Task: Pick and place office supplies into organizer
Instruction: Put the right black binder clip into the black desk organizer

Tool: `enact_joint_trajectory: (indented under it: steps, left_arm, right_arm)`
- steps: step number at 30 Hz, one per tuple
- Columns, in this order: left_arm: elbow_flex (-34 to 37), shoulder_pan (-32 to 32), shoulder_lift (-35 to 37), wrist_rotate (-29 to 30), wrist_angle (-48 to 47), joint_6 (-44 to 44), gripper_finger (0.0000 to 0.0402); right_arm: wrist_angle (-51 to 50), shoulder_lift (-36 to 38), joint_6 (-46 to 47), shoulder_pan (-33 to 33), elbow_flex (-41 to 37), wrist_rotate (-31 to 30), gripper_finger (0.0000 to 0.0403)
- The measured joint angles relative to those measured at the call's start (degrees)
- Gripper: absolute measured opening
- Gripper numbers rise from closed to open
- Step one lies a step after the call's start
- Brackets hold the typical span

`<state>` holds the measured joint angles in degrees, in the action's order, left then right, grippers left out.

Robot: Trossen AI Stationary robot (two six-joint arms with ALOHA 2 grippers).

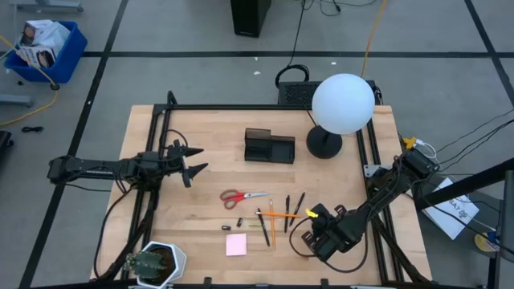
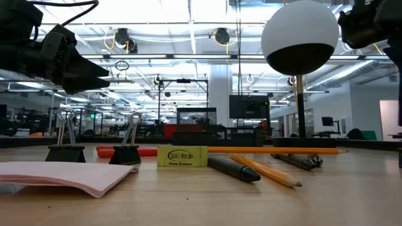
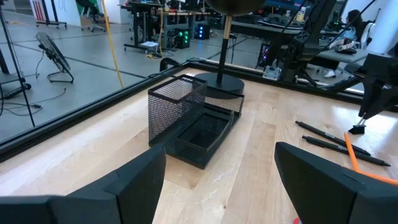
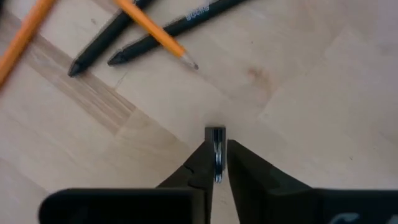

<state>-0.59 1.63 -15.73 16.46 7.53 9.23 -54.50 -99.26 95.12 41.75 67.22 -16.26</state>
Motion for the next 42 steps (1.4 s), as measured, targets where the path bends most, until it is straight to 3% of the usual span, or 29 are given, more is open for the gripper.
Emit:
enact_joint_trajectory:
  steps: [13, 17, 23, 30, 36, 42]
  left_arm:
    - [-0.01, 0.0, -0.02, 0.0, -0.01, 0.01, 0.0306]
    - [-0.01, 0.0, -0.01, -0.01, -0.01, 0.02, 0.0306]
    - [-0.01, 0.0, -0.02, -0.01, 0.0, 0.02, 0.0306]
    - [0.0, 0.0, 0.0, -0.01, -0.01, 0.0, 0.0306]
    - [-0.01, 0.0, -0.01, -0.01, 0.0, 0.0, 0.0306]
    - [0.01, 0.0, -0.01, -0.01, -0.02, 0.0, 0.0306]
  right_arm:
    - [0.2, 0.0, -0.45, -0.06, 0.0, 1.22, 0.0007]
    - [0.34, 0.0, -2.35, -0.36, 0.0, -3.28, 0.0008]
    - [2.36, 0.0, -10.93, -4.13, 0.0, -4.93, 0.0008]
    - [12.15, 0.0, -23.97, -10.11, 0.0, -8.12, 0.0008]
    - [18.24, 0.0, -32.7, -16.14, 0.0, -7.22, 0.0008]
    - [22.27, 0.0, -35.49, -20.12, 0.0, 1.34, 0.0005]
